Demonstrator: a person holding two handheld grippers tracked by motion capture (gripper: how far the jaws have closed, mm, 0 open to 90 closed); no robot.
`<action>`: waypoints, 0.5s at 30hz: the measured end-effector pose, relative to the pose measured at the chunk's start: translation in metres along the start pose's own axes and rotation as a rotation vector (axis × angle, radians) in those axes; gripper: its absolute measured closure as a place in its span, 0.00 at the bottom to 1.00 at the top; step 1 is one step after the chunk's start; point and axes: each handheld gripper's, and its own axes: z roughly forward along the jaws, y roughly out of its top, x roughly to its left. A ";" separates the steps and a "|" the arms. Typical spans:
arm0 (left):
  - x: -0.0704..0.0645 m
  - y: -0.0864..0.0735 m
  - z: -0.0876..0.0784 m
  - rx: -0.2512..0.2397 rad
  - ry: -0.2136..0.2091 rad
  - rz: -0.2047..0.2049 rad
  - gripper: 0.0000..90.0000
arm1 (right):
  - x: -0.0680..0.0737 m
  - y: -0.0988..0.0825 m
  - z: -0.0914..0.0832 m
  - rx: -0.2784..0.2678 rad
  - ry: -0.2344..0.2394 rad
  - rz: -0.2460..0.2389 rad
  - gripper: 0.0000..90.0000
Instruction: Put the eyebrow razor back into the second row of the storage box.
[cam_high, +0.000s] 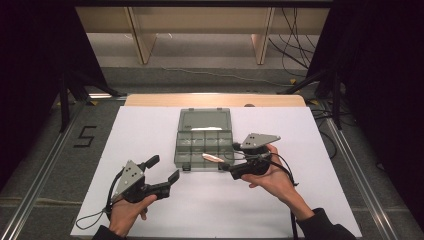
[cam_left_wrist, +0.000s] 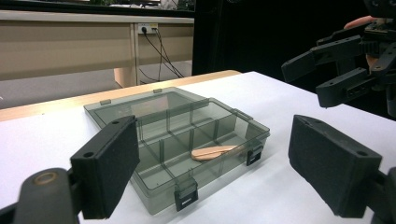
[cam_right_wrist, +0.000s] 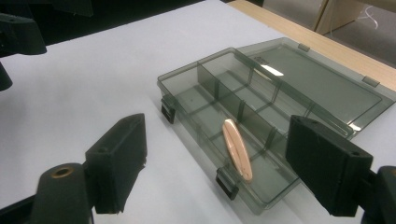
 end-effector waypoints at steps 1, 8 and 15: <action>0.000 0.000 0.000 -0.001 -0.001 0.001 0.18 | 0.000 0.000 0.000 0.000 0.000 0.000 0.24; -0.002 0.000 -0.001 0.019 0.011 -0.012 0.18 | 0.001 -0.004 -0.006 -0.035 -0.011 0.002 0.24; -0.002 0.000 -0.001 0.021 0.009 -0.009 0.18 | 0.002 -0.008 -0.010 -0.047 -0.007 0.019 0.24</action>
